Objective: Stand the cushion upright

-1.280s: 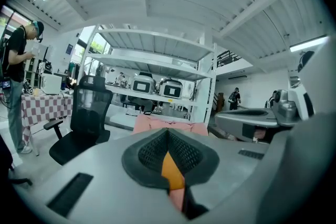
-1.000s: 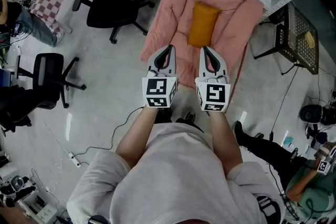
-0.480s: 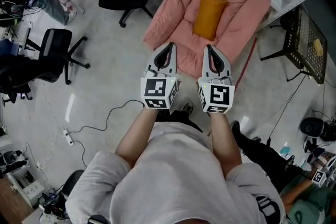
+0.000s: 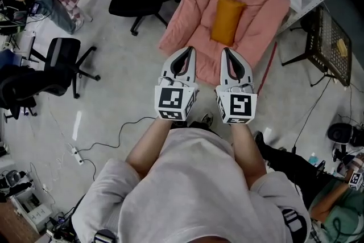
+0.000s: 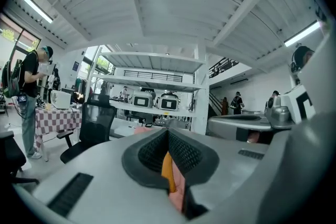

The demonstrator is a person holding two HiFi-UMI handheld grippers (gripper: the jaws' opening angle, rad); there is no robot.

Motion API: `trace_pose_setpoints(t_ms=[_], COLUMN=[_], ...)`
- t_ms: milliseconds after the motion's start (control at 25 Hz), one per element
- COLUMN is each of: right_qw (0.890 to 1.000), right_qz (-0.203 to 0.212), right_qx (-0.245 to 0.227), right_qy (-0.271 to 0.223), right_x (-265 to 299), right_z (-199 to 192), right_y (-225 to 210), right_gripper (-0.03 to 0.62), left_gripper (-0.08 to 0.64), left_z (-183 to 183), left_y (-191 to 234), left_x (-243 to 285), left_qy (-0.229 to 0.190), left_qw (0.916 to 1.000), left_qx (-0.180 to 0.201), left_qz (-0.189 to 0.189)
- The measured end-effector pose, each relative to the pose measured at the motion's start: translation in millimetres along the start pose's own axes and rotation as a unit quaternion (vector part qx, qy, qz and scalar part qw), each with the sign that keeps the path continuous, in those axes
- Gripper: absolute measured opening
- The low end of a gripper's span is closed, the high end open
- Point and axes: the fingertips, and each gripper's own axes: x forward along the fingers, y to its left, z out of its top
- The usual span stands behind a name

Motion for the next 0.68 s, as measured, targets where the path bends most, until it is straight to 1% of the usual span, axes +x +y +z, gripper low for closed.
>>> trace_pose_setpoints(t_ms=[240, 440, 680], right_qw=[1.0, 1.0, 1.0], right_qz=[0.006, 0.01, 0.02], right_qx=[-0.006, -0.009, -0.011], right_qy=[0.0, -0.001, -0.004], right_x=[10, 9, 13], right_z=[6, 7, 11], right_y=[20, 23, 39], right_gripper=[0.007, 0.008, 0.007], left_gripper=[0.012, 0.012, 0.012], left_z=[10, 5, 3], left_y=[20, 18, 20], left_x=[-11, -17, -27], left_qy=[-0.016, -0.012, -0.012], left_qw=[0.9998, 0.9999, 0.9999], left_qx=[0.001, -0.001, 0.0], left_qz=[0.006, 0.008, 0.005])
